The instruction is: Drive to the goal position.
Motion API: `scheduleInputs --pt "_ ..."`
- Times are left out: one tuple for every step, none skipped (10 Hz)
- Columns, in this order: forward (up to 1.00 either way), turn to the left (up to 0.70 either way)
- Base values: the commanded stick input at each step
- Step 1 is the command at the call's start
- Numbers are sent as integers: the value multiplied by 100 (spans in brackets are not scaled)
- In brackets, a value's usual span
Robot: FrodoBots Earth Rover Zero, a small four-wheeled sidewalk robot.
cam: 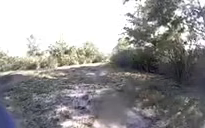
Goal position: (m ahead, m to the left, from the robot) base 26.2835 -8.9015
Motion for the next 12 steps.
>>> scheduleInputs --pt "70 35" --pt "70 35" --pt "70 35" --pt "70 35" --pt "70 35" --pt "70 35" --pt "70 35" --pt "70 31" --pt "70 2" --pt "70 0" --pt "70 0" --pt "70 0"
